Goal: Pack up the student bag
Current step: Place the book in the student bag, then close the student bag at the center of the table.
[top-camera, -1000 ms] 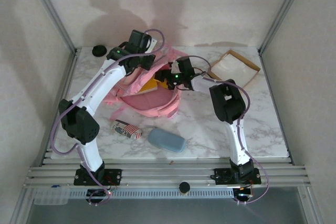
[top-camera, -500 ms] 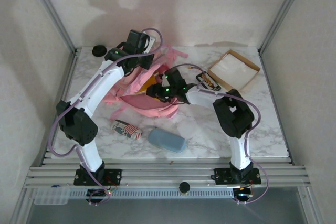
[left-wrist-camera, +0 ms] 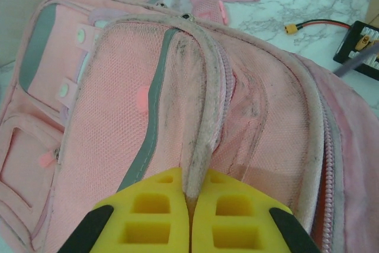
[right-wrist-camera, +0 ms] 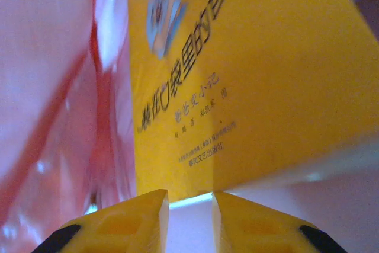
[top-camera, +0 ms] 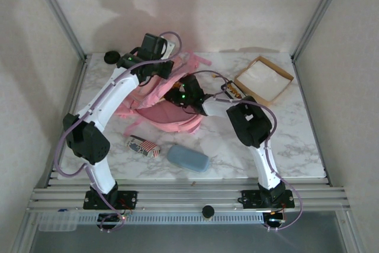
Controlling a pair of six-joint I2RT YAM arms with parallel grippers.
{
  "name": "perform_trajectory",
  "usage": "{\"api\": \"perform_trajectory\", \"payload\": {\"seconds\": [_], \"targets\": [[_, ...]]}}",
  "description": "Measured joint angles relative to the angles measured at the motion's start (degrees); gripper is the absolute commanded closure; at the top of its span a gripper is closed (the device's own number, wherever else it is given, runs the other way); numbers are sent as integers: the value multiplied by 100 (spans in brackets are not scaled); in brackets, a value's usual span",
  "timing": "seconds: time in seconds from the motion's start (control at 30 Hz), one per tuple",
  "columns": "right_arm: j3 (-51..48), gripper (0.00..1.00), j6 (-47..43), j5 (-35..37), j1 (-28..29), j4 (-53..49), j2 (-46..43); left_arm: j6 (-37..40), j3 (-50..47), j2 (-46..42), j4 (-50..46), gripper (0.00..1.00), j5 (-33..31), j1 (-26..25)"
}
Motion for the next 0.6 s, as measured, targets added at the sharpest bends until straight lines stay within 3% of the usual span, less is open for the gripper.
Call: {"api": "perform_trajectory", "payload": {"seconds": [0.3,0.6], "targets": [[240,71,-269,306,-549,549,111,-389,120,94,-13,100,205,-2],[-2321,64,-389,-57,-212,531,-2354,-1220,133,238,127,100,260,-68]]}}
